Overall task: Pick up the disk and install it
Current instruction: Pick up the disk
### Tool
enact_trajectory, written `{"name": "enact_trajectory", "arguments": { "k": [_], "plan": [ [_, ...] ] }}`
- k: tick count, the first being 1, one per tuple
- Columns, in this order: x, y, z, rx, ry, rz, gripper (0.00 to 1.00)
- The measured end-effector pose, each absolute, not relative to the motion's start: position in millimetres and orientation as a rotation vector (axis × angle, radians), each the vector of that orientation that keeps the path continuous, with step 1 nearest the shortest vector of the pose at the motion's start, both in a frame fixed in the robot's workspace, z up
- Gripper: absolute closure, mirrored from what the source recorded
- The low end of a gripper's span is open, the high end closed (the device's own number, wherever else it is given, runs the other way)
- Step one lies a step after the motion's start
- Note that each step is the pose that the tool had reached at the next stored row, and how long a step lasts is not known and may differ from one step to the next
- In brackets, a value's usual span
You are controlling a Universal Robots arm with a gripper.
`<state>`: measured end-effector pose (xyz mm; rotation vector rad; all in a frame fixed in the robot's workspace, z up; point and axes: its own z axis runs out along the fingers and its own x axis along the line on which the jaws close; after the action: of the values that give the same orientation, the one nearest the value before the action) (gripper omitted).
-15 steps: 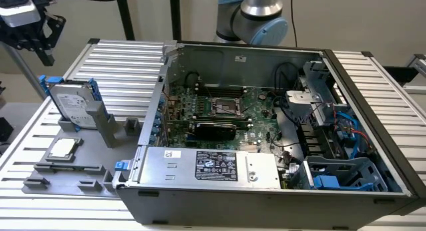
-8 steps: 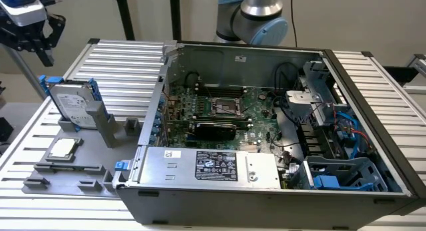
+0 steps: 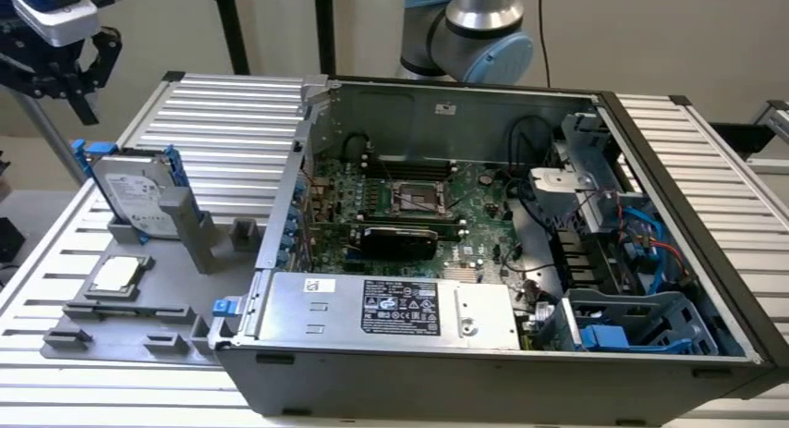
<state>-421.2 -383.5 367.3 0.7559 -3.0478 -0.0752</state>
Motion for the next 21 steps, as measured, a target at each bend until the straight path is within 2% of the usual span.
{"name": "enact_trajectory", "arguments": {
  "k": [21],
  "plan": [
    [-421.2,-383.5,360.8,1.317,-2.839,-0.066,1.00]
  ]
}}
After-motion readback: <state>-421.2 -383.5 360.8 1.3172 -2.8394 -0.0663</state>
